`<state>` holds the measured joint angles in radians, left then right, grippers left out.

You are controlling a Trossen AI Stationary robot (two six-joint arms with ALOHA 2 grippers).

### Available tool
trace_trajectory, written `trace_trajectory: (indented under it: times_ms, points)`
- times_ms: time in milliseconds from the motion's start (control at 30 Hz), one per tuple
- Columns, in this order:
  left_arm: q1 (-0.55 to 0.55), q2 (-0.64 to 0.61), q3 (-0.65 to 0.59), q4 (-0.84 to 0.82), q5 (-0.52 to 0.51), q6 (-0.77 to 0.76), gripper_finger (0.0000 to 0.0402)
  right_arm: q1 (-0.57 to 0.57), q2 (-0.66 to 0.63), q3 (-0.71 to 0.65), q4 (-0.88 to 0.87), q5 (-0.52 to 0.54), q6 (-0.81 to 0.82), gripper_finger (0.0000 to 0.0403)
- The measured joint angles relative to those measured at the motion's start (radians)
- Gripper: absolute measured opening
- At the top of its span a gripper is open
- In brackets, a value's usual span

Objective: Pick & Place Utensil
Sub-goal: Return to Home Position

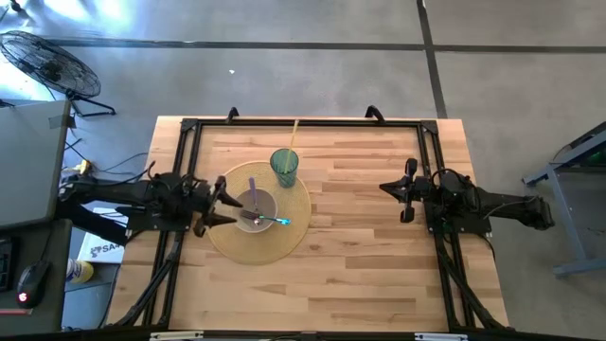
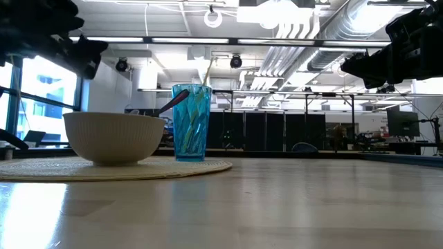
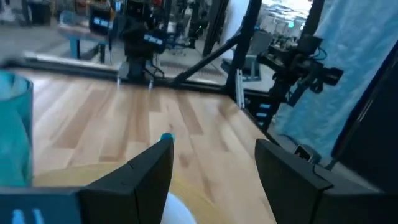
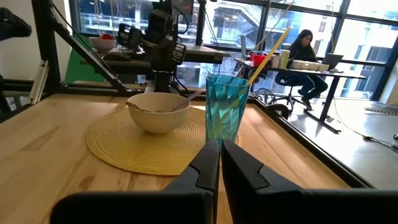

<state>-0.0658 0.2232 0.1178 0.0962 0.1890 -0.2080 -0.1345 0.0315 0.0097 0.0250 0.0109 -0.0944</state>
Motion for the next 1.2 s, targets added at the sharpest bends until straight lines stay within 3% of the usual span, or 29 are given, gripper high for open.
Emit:
trace_trajectory:
  times_ms: [200, 367, 533, 633, 1200]
  points:
    - [0.000, -0.116, -0.097, -0.016, -0.063, 0.008, 0.0223, 0.000, 0.000, 0.000, 0.000, 0.000, 0.000, 0.0012]
    - [0.000, -0.223, -0.102, -0.085, -0.138, -0.006, 0.0223, 0.000, 0.001, 0.000, 0.002, -0.001, 0.000, 0.0012]
    - [0.001, -0.217, -0.096, -0.080, -0.323, -0.019, 0.0223, 0.000, 0.008, 0.000, 0.005, -0.002, 0.000, 0.0012]
    - [0.000, -0.217, -0.096, -0.073, -0.377, 0.014, 0.0223, 0.000, 0.008, 0.000, 0.005, -0.003, 0.000, 0.0012]
    - [0.000, -0.216, -0.097, -0.074, -0.382, 0.020, 0.0223, 0.000, 0.008, 0.000, 0.007, -0.003, 0.000, 0.0012]
